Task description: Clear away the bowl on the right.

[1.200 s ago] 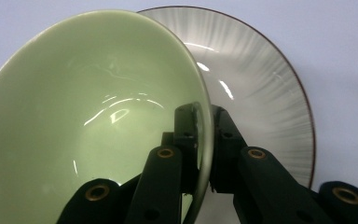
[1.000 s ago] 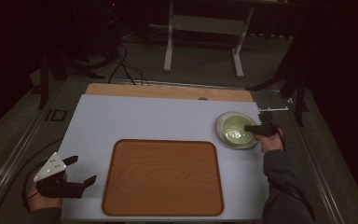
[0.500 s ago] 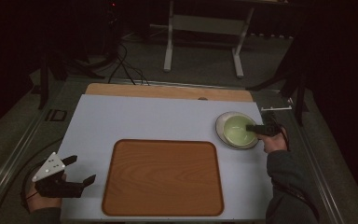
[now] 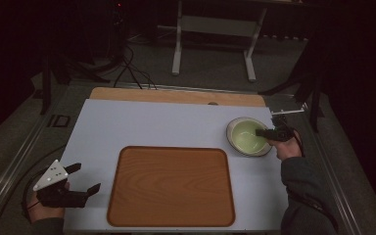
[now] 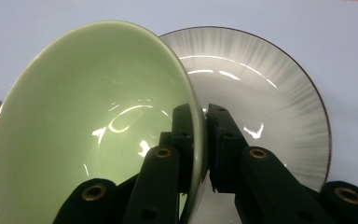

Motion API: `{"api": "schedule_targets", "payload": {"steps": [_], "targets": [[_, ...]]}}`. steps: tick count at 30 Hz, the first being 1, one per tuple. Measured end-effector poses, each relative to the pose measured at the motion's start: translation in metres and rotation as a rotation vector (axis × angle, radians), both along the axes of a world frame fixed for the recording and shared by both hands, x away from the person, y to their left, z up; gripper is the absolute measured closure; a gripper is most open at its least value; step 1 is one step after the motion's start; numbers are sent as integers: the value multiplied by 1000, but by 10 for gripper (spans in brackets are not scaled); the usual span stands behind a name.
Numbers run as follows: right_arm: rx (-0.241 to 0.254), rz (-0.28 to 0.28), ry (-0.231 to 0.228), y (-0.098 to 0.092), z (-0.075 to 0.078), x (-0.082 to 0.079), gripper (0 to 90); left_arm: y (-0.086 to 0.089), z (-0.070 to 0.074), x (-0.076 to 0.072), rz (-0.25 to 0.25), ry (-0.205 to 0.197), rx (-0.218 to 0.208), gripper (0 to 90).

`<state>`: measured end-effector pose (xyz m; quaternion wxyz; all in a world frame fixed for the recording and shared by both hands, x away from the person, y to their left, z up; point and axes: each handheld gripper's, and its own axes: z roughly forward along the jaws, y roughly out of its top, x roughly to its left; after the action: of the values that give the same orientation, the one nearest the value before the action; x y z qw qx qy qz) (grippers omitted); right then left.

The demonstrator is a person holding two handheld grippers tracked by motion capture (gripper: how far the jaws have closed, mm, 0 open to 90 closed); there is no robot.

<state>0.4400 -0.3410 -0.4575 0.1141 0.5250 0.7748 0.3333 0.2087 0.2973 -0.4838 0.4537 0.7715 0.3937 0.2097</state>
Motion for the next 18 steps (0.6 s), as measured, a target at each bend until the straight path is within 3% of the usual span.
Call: {"api": "schedule_targets", "payload": {"steps": [5,18], "targets": [[-20,33,-5,3,4,-3,823,0,0,0,-2,1,-1,30],[1,85,-33,3,15,-12,823,-1,0,0,-5,0,2,30]]}}
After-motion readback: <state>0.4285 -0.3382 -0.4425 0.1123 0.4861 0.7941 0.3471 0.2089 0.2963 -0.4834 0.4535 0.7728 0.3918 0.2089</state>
